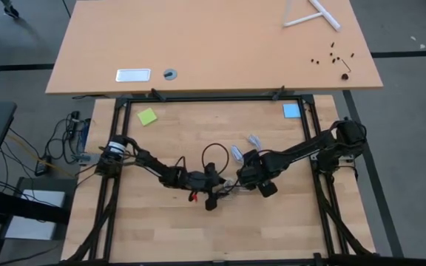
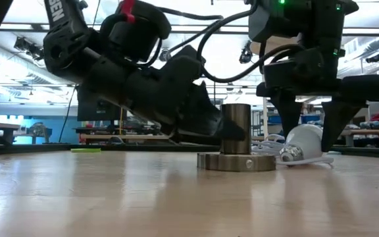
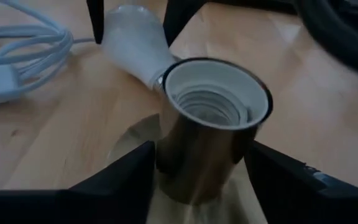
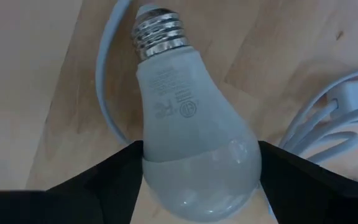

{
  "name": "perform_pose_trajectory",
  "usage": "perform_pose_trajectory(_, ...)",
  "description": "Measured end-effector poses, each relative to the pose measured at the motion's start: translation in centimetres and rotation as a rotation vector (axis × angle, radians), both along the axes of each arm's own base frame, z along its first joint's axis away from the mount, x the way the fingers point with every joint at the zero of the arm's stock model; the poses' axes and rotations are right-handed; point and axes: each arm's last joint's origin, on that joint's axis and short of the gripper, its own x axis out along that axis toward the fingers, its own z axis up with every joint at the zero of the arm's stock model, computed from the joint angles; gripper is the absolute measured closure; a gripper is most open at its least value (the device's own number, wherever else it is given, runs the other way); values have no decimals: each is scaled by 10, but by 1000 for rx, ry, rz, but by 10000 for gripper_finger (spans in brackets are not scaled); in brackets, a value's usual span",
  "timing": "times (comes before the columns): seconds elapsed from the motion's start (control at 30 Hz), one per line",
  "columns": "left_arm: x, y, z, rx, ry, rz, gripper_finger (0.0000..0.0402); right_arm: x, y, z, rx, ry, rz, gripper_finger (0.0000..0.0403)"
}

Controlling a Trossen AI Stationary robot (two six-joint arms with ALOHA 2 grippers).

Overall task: Screw lightbulb
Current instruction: Insert the lightbulb into the lamp

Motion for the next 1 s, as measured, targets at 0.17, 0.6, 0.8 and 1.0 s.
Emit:
perform_pose_trajectory(0.17, 0, 0, -1, 28, 14, -9, 216, -1, 0, 2, 4, -7, -49, 107)
perform_pose_trajectory(0.6, -18, 13, 52, 15, 310, -122, 242, 12, 15, 74, -189, -146, -86, 111)
perform_pose_trajectory(0.8, -13, 18, 78, 70, 433, -105, 242, 24, 25, 101, -262, -307, -70, 113)
perform_pose_trajectory(1.0, -6, 24, 90, -21, 379, -146, 242, 23, 34, 104, -384, -336, 34, 113)
